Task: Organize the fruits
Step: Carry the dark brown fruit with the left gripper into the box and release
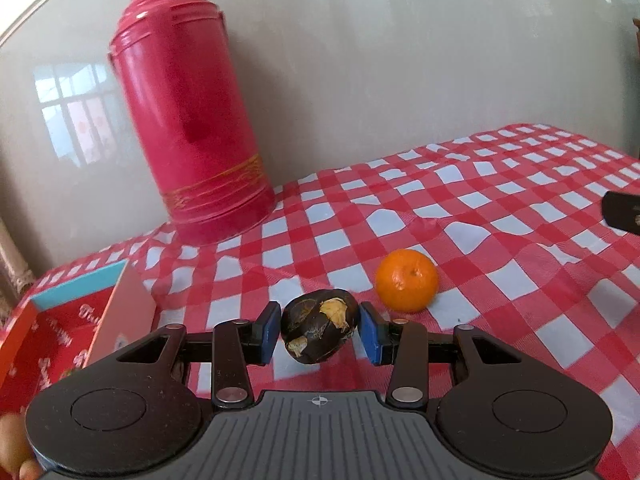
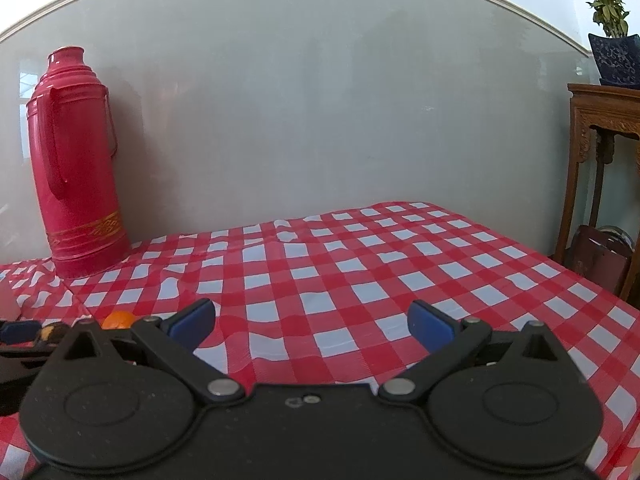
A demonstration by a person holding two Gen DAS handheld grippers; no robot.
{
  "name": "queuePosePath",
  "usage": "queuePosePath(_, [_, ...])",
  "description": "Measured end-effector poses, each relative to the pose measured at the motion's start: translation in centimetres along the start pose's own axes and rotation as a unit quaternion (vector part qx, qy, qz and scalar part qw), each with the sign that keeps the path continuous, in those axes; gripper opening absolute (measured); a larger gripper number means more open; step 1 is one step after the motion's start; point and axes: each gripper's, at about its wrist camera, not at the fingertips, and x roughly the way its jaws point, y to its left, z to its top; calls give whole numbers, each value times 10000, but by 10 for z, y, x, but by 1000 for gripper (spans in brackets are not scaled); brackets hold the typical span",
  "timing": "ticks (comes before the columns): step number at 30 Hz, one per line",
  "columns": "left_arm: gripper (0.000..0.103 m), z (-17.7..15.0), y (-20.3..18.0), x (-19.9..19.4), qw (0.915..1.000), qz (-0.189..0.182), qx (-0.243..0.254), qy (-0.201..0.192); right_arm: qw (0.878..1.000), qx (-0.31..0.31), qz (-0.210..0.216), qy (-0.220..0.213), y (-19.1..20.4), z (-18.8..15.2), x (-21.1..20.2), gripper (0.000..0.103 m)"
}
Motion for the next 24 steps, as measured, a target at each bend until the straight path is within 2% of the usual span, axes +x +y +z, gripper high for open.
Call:
queuePosePath(7, [42, -14, 26, -37, 9992, 149, -366, -97, 10000, -68, 62, -36, 6, -1, -2, 97])
queuePosePath(11, [42, -16, 52, -60, 9960, 528, -666, -290, 9998, -158, 115, -26, 16, -3, -2, 97])
queuePosePath(15, [42, -19, 85, -72, 9900, 1057, -854, -381, 9994, -275, 207, -33, 30, -6, -4, 97])
queuePosePath(18, [42, -26, 116, -69, 9841, 1440, -1011, -253, 9988, -388, 292, -41, 40, -8, -6, 97])
queuePosePath(24, [42, -37, 174, -46, 9691, 1959, -1493, 124, 9972, -611, 420, -35, 57, -13, -7, 97])
